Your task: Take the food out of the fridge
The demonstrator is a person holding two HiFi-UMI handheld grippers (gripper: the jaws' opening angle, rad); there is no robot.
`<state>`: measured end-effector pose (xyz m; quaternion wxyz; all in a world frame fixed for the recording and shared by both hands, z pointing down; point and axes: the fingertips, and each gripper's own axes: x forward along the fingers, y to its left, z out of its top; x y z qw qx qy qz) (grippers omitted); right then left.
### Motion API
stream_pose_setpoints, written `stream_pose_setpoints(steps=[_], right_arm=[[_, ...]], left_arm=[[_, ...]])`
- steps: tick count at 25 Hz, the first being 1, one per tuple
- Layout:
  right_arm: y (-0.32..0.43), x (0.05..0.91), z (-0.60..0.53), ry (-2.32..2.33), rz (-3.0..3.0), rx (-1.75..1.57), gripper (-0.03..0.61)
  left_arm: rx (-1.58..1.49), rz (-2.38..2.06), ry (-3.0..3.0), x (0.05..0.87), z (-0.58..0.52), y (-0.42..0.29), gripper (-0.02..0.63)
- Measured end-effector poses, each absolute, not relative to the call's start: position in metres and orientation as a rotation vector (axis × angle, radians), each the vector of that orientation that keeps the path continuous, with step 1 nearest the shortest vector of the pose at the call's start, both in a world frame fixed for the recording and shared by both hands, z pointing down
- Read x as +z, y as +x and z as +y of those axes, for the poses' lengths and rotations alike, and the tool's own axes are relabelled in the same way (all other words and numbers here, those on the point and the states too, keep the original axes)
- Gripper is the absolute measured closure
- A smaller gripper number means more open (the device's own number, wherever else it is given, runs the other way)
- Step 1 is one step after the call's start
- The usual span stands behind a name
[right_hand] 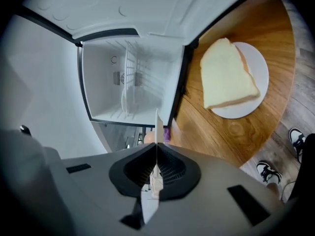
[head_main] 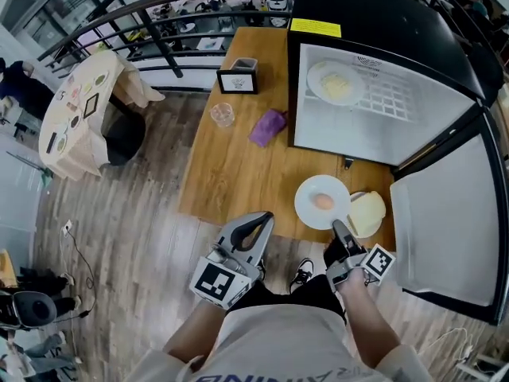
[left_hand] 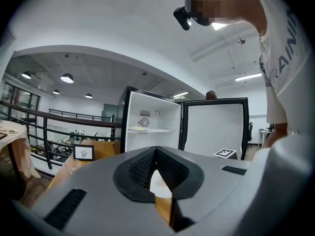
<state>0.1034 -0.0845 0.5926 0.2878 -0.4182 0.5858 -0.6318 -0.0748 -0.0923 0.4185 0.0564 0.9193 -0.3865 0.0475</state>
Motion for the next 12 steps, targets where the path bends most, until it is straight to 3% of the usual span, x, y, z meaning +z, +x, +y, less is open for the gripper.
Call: stream_pose_setpoints(steps=[12], right_arm=[[0.076, 0.661, -0.083, -1.15, 1.559, -1.878, 0.552]], left_arm=[[0.186, -1.271, 2.706, 0.447, -0.069, -0.085, 0.606]])
